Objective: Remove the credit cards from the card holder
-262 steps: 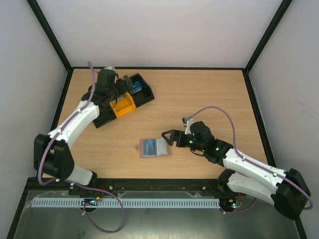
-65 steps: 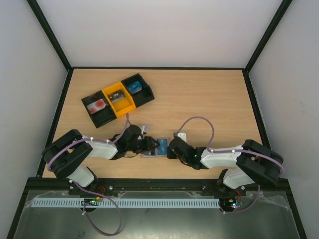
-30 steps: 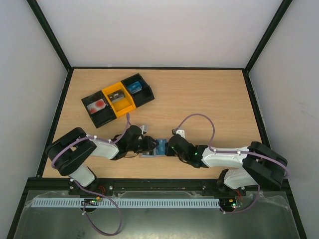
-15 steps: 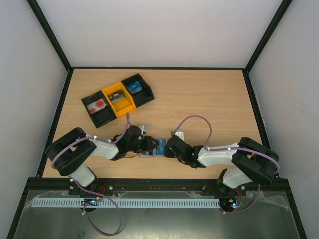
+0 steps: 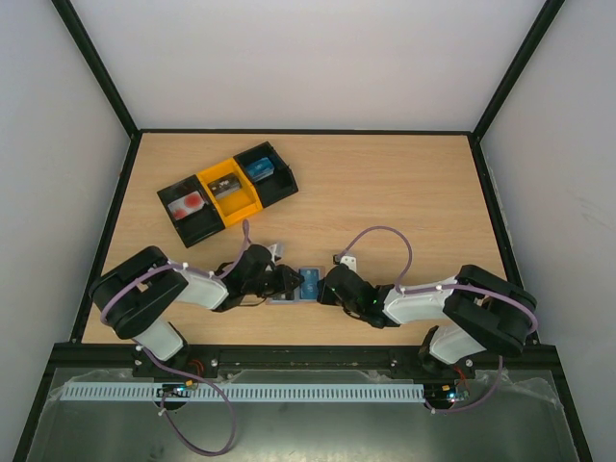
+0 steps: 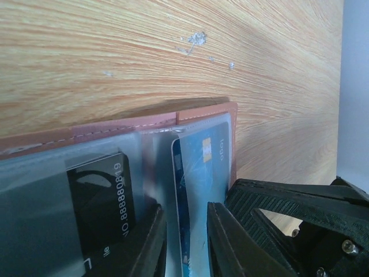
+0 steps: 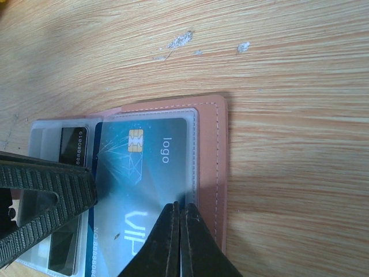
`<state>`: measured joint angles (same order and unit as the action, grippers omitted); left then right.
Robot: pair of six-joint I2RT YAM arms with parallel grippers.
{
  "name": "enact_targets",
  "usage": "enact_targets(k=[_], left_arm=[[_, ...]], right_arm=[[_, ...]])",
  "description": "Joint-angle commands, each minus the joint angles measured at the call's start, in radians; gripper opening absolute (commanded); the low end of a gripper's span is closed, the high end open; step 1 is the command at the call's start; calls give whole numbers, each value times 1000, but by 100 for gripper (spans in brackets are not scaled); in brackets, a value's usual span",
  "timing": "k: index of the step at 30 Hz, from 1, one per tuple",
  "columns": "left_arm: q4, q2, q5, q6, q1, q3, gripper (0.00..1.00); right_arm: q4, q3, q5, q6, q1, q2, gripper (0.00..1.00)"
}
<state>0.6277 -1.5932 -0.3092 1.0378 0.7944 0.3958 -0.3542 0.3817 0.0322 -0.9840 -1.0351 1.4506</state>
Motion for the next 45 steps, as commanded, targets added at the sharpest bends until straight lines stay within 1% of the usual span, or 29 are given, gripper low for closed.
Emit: enact_targets(k=[1,4,7,8,18,20,23,29,34,39,42,45], left_arm=[[59,13,-9,-1,-3,-39,20],[127,24,-30,12,-3,-61,14],[174,23,-49,23,-5,-73,4],[188,20,-56,27,-5,-73,3],[305,4,-86,63,-17,-122,3],[284,9,-83,59,-28,-124,3],[188,21,-68,31,-49,-112,3],[154,58,-52,22,-69,-139,3],[169,47,-65,22,-69,-134,3],[212,30,-95,29,-69,-132,3],[209,22,-97,28,-69,-129,3],[210,14,-100,30,-69,-127,3]], right_arm=[[60,-36,-19,-14,-2,37,2],[50,-37,-24,-17,-2,39,2],[49,-38,-25,-17,-1,38,2],[51,-38,-23,-18,-2,37,2],[65,-42,-4,-30,-2,48,2],[65,-43,-2,-30,-2,49,2],[70,-38,2,-26,-2,51,2],[81,-38,8,-21,-2,48,2],[82,-31,0,-13,-2,30,2],[109,-7,-2,-6,-1,-26,2],[74,-17,2,-5,-2,-44,2],[67,-6,3,-3,-2,-27,2]])
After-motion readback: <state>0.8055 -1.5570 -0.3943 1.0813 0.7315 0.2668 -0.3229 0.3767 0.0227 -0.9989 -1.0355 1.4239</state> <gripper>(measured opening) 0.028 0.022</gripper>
